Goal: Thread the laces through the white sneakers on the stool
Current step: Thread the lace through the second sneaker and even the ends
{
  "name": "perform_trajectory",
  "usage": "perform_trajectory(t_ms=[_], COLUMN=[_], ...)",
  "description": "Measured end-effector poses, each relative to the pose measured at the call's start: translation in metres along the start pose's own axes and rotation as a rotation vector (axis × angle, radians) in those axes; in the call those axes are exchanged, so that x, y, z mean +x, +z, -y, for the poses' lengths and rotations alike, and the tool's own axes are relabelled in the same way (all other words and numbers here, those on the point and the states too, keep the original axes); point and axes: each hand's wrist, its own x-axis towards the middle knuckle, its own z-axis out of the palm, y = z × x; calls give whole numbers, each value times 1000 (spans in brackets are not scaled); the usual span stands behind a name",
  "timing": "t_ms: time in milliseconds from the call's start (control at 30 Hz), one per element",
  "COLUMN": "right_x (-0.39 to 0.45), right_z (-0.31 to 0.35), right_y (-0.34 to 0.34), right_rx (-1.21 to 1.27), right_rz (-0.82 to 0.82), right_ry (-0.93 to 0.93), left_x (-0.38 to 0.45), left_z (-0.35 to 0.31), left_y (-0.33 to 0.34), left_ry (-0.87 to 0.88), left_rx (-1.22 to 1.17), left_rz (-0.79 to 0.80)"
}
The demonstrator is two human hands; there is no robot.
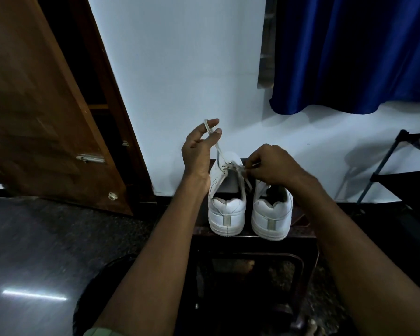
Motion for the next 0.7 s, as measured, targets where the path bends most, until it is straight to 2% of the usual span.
perform_trajectory(t_ms=[133, 200, 300, 400, 467, 500, 533, 600, 667, 700], right_x=[3, 1, -3, -2, 0, 1, 1, 1, 5, 5], right_z=[-4, -6, -3, 3, -2, -5, -8, -16, -17, -14], right_y=[-3, -1, 0, -12, -15, -14, -13, -6, -1, 0], right_rx=[90, 203, 731, 1300, 1481, 1408, 1229, 666, 179, 68], right_rz=[-40, -11, -26, -199, -249, -268, -287, -279, -136, -48], right_ry=[49, 88, 75, 212, 280, 289, 260, 94, -23, -15], left_x=[1, -1, 0, 1, 2, 2, 3, 4, 6, 7], left_z=[-5, -5, 4, 12, 16, 18, 19, 20, 19, 17], left_y=[-3, -5, -8, -10, -11, -12, -13, -16, -19, -20], left_ry=[220, 321, 488, 512, 573, 600, 606, 588, 549, 500], left_rx=[109, 262, 614, 816, 942, 997, 1038, 1045, 966, 914], left_rz=[89, 151, 166, 179, 178, 179, 184, 224, 285, 327])
